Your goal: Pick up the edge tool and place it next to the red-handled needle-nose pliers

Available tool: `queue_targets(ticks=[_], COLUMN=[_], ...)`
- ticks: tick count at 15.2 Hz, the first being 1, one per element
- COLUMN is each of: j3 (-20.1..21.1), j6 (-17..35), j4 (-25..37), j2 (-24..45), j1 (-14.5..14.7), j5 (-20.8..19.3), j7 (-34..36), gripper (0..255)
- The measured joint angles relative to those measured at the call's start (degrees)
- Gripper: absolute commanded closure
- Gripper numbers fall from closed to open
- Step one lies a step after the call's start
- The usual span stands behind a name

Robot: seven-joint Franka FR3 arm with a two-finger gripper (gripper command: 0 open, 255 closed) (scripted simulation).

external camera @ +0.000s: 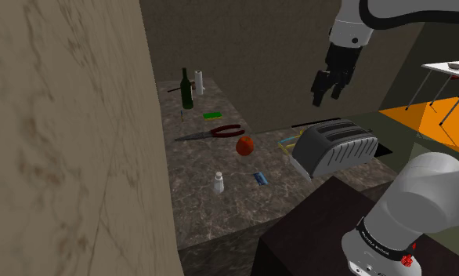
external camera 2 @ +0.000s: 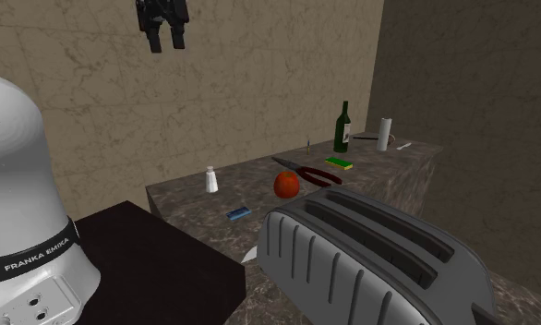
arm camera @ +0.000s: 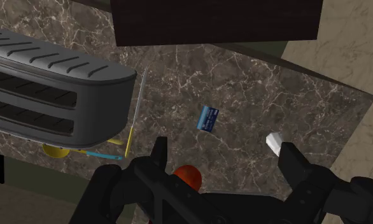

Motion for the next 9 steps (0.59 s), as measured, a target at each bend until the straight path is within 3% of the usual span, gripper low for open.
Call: queue_targets(ticks=[2,9], j3=[-0.19,-3.94], j6=[0.84,12.91], j4=[-0.65,-6.12], j2=[0.23,6.98], j1=[-0.11,-1.89], j5=[-0.1,-1.99], j7=[-0.05,-1.92], gripper=[0,0])
